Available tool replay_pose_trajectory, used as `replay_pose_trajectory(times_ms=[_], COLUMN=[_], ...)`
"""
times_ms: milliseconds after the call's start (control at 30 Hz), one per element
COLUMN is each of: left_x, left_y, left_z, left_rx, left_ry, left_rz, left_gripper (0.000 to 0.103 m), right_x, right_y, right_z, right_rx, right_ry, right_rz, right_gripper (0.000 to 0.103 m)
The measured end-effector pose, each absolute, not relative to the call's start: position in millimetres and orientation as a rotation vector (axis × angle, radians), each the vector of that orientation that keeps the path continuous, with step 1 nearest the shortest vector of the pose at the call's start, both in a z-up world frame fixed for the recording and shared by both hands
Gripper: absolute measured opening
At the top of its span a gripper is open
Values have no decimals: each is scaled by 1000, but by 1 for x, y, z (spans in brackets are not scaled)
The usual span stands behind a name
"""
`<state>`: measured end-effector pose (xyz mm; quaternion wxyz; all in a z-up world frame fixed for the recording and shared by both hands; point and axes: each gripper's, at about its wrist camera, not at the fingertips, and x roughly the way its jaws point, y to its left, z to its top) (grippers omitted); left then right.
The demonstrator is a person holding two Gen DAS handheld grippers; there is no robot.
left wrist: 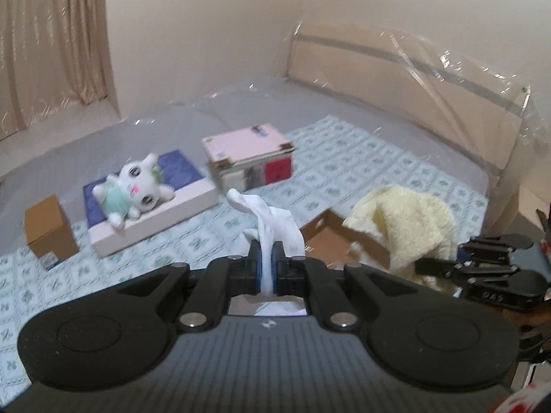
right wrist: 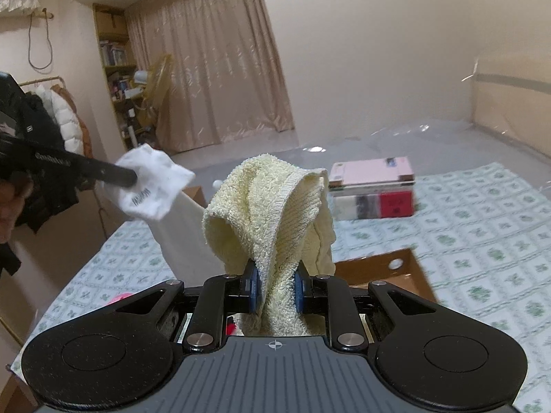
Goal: Organize soft objects
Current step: 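Carry the towel and white sock toward the cardboard box with both grippers, then lower the towel and sock into the box and open both grippers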
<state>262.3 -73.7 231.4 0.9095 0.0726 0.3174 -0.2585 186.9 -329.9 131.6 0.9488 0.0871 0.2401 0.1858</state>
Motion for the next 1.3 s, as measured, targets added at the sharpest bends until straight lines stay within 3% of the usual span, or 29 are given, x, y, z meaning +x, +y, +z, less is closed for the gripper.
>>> replay_pose_trajectory(times_ms=[300,667,1300], left_x=[237,230,290], left_y=[-147,-217,-237], left_z=[244,220,164], left_rx=[127,119,113], left_ry=[613,644,710], left_rz=[-653,-731,-673], left_gripper=[4,4,4], right_x=[158,144,202], right_y=[-382,-432,-439], right_z=[143,133,90], right_rx=[185,219,221], right_ry=[464,486,594], right_rz=[279,200,215], right_gripper=[20,20,20])
